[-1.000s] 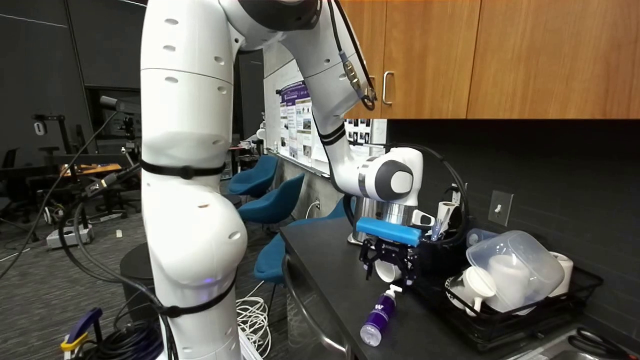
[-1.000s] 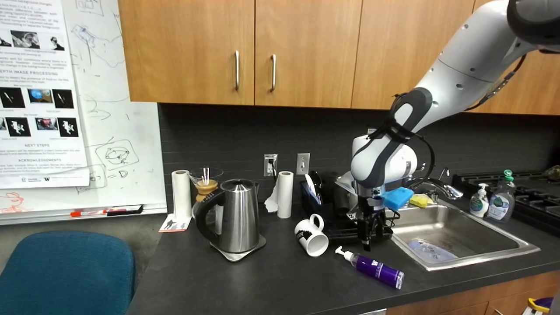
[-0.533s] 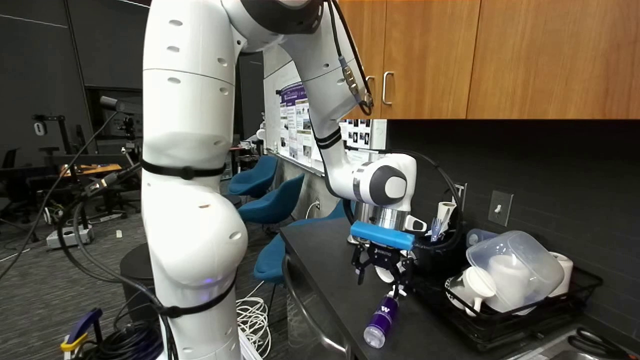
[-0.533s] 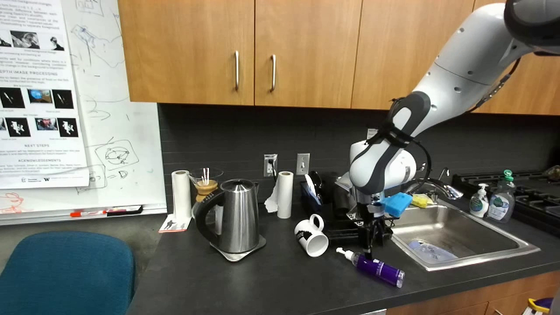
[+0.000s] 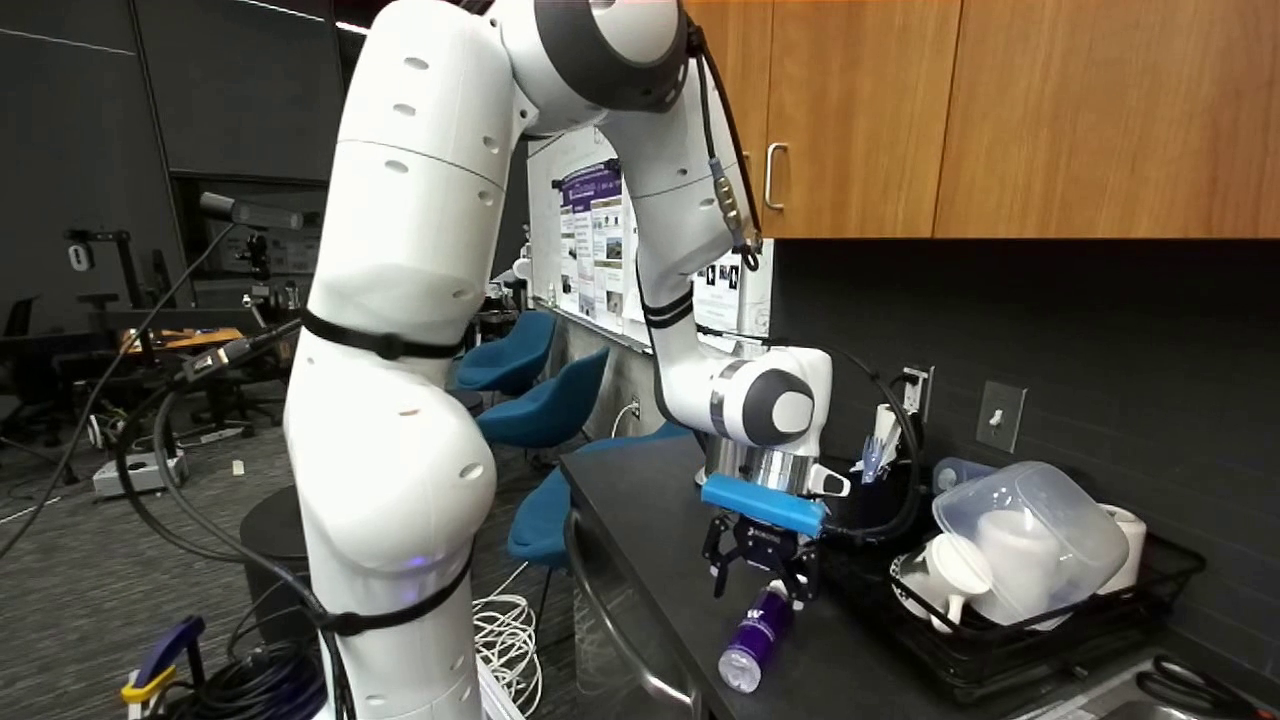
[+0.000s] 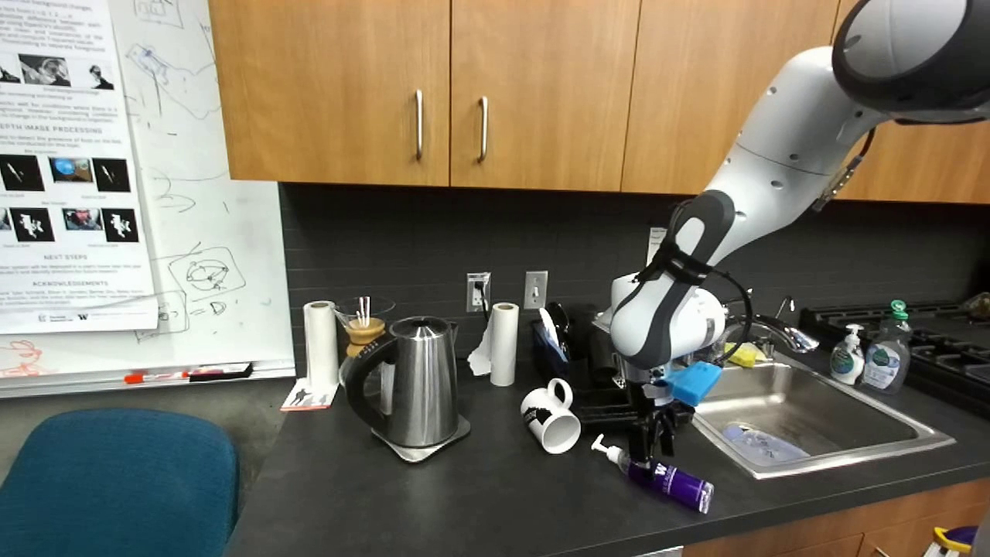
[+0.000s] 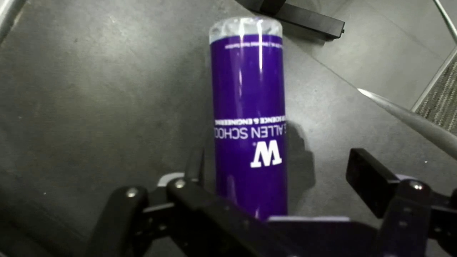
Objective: Put the purple bottle on the dishrack then move the mug backwards.
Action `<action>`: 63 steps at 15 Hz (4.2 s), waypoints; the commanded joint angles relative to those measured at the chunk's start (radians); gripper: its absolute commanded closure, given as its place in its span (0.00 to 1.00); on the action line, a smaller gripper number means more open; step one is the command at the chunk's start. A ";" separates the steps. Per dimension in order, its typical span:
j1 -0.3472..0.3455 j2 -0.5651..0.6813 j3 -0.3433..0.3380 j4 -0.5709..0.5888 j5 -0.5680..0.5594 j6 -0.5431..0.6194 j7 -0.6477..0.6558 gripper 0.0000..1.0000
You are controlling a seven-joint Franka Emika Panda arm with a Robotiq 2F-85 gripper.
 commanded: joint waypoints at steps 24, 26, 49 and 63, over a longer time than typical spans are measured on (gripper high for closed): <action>0.010 -0.106 -0.132 0.019 -0.168 -0.028 0.297 0.00; 0.001 -0.137 -0.121 0.004 -0.140 -0.052 0.272 0.00; 0.027 0.236 -0.098 0.234 -0.076 -0.002 0.345 0.32; 0.028 -0.036 -0.217 0.076 -0.247 -0.087 0.404 0.74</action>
